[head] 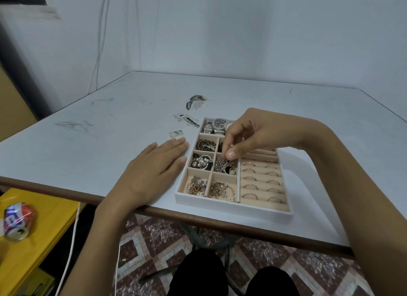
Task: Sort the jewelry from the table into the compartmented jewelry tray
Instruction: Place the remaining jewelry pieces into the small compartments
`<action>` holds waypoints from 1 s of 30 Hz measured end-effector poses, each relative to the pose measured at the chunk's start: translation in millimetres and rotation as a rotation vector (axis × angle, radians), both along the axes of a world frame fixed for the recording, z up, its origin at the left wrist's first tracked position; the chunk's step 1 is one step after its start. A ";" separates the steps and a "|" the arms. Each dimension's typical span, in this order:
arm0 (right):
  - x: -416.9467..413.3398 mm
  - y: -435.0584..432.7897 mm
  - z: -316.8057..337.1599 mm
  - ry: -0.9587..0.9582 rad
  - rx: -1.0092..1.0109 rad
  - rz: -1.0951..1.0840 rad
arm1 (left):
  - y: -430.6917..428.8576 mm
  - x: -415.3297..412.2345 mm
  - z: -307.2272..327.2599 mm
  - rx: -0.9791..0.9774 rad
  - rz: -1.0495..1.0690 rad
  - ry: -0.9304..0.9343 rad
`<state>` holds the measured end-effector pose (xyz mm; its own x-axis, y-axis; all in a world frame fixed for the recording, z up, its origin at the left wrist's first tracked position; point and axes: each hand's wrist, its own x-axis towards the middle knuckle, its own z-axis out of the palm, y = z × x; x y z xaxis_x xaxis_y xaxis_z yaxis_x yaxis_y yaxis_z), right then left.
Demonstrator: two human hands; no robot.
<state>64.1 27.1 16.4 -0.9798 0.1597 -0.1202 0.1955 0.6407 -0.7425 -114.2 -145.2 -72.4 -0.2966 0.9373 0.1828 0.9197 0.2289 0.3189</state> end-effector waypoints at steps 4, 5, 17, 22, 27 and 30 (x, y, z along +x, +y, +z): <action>-0.1 0.7 -1.4 0.010 0.026 -0.014 | -0.2 -0.7 -0.9 0.013 -0.002 -0.008; -0.5 1.0 -1.9 0.015 0.036 -0.016 | -0.1 -0.8 -1.0 0.012 0.000 -0.010; -3.3 -1.2 -1.3 0.035 0.055 0.003 | 0.5 -1.0 -1.4 0.023 -0.006 -0.003; -4.6 -4.4 -2.2 0.025 0.083 0.001 | 0.2 -1.3 -1.4 0.024 -0.006 -0.003; -3.9 -4.5 -2.0 0.020 0.062 0.012 | 0.3 -1.0 -2.0 0.027 -0.007 -0.002; -3.8 -4.7 -2.0 0.017 0.056 0.016 | -0.3 -1.3 -2.0 0.020 -0.010 0.003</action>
